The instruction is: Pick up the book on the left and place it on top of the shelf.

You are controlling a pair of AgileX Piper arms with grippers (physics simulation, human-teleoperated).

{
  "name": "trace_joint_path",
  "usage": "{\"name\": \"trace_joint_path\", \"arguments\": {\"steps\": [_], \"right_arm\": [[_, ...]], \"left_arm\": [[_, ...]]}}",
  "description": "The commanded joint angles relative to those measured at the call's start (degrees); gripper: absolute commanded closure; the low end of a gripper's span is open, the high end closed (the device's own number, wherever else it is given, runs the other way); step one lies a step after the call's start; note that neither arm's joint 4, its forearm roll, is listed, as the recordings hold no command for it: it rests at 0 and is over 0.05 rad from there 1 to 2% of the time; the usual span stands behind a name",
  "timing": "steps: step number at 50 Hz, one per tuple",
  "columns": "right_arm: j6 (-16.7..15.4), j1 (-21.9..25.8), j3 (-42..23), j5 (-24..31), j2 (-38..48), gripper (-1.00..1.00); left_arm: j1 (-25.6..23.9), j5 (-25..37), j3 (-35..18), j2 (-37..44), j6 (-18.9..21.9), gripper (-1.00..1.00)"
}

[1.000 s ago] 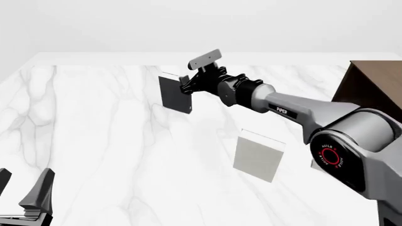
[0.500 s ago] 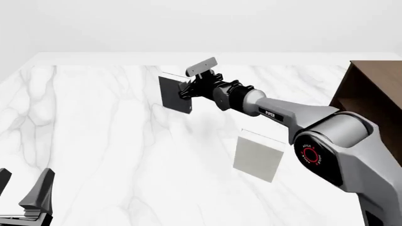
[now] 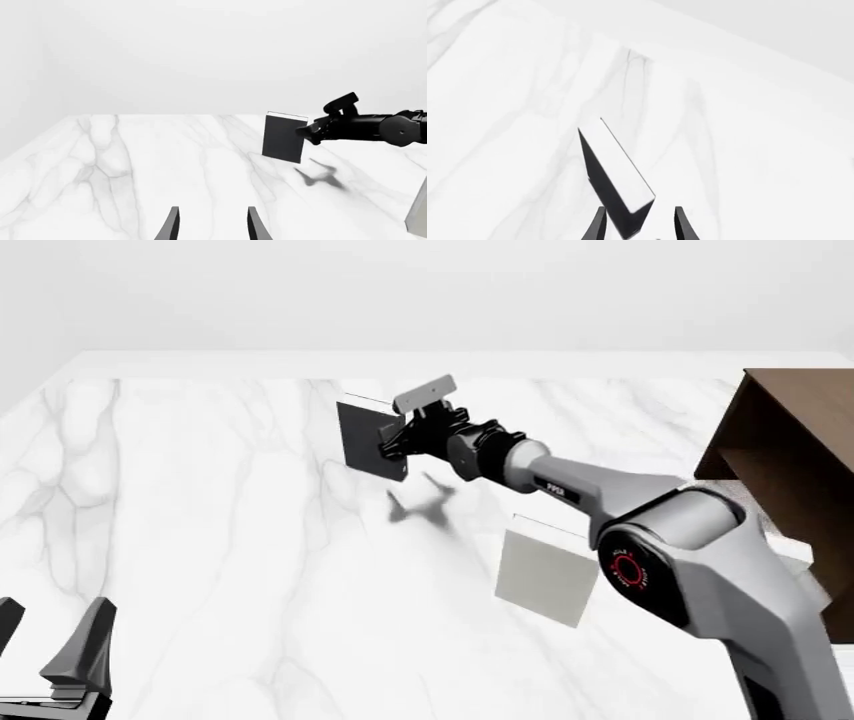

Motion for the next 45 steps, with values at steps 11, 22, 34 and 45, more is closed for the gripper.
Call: {"name": "trace_joint_path", "arguments": {"steps": [11, 22, 34, 45], "right_arm": [[0.5, -0.2, -3.3, 0.9, 3.6, -1.00], [0.4, -0.2, -5.0, 1.7, 4.8, -1.00], [0.4, -0.1, -7.7, 2.8, 6.0, -1.00], [0.3, -0.4, -11.2, 4.7, 8.0, -1.00]], "left_arm": [[0.0, 0.0, 0.0, 0.0, 0.0, -1.00], [0.0, 0.0, 0.0, 0.0, 0.0, -1.00], [0.0, 0.0, 0.0, 0.0, 0.0, -1.00], [0.0, 0.0, 0.0, 0.0, 0.0, -1.00]]}}
